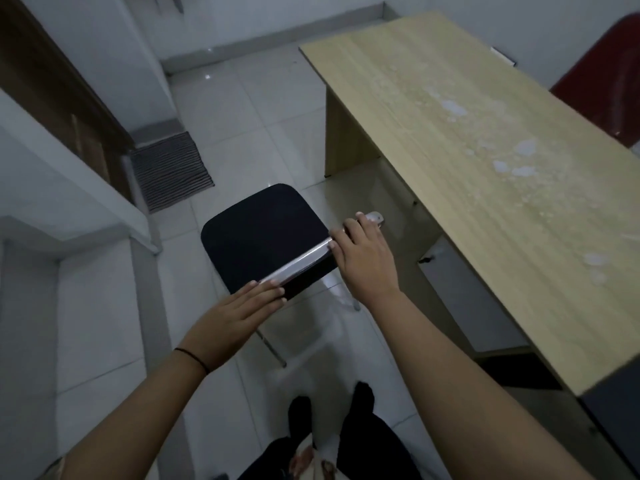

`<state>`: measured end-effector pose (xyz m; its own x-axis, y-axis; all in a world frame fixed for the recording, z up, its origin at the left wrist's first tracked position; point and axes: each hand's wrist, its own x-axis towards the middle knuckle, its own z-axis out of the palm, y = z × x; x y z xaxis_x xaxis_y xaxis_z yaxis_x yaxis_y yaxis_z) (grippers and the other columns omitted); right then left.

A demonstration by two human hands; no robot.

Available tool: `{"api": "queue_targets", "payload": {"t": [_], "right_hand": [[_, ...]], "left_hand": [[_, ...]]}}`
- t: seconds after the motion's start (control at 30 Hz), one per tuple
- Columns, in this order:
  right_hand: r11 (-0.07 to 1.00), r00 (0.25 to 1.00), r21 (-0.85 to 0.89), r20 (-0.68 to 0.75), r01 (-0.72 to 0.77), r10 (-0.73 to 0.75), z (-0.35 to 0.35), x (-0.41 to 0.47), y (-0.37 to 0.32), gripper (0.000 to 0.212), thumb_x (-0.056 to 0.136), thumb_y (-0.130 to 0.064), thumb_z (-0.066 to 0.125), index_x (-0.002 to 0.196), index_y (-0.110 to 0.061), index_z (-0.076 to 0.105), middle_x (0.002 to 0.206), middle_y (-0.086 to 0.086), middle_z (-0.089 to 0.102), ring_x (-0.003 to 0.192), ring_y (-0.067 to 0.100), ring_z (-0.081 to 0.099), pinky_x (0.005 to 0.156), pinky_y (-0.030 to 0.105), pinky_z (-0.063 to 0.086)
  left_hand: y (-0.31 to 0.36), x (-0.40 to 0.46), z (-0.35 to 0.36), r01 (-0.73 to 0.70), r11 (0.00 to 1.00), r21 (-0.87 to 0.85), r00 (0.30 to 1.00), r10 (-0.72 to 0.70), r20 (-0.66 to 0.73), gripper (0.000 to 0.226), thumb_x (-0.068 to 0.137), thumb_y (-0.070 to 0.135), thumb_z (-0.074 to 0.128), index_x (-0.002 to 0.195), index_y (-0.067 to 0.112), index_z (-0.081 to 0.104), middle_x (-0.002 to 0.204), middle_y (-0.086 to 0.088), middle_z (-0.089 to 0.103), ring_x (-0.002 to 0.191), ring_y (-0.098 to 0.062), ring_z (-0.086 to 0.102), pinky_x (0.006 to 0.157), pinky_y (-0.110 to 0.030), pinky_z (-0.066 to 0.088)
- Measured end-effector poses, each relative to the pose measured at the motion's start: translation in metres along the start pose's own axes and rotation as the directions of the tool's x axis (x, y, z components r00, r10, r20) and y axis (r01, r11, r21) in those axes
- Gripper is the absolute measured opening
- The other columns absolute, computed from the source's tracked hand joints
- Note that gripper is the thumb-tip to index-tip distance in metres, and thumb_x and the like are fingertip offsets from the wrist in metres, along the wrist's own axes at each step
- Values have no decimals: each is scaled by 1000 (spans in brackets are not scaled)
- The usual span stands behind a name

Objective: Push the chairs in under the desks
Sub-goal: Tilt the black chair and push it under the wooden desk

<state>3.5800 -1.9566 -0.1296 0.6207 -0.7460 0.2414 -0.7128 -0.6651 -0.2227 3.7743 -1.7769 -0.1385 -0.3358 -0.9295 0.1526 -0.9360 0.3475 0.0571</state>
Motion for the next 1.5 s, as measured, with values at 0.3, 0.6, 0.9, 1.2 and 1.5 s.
{"api": "queue_targets", "payload": {"t": [0.3,0.6,0.9,1.2,1.5], "right_hand": [[987,972,8,172,163,-162,-16,-21,29,50,98,-39,24,140,-19,43,145,7,44,140,29,30,115,44,20],[944,917,46,227,327,-329,-23,-11,58,53,98,-41,23,144,-21,36,152,7,33,144,28,21,117,45,12],[932,874,40,336,360,-352,-22,22,52,53,101,-45,20,150,-24,22,159,3,17,148,22,3,119,43,2],[916,833,20,410,400,-373,-14,58,37,55,101,-48,15,149,-23,24,157,3,22,147,22,4,118,44,1],[955,881,59,374,290,-291,-10,45,35,47,102,-34,19,146,-26,35,149,-3,39,145,25,18,112,37,25]], "left_hand": [[57,19,-3,376,920,-111,903,-390,-180,51,83,-4,51,133,0,47,139,-15,46,130,-27,42,103,-46,42],[103,59,11,727,680,-94,659,-729,-185,53,85,5,51,137,0,42,143,-16,40,137,-29,30,113,-44,23],[85,89,2,873,479,-93,471,-877,-99,53,95,35,44,142,13,35,150,-7,31,143,-22,17,115,-43,4],[63,105,2,933,331,-138,326,-943,-61,52,97,43,32,141,17,38,150,-3,32,143,-19,16,115,-44,2],[63,99,9,901,401,-164,361,-904,-228,50,89,44,27,95,17,70,91,2,70,90,-17,60,98,-36,34]]}}
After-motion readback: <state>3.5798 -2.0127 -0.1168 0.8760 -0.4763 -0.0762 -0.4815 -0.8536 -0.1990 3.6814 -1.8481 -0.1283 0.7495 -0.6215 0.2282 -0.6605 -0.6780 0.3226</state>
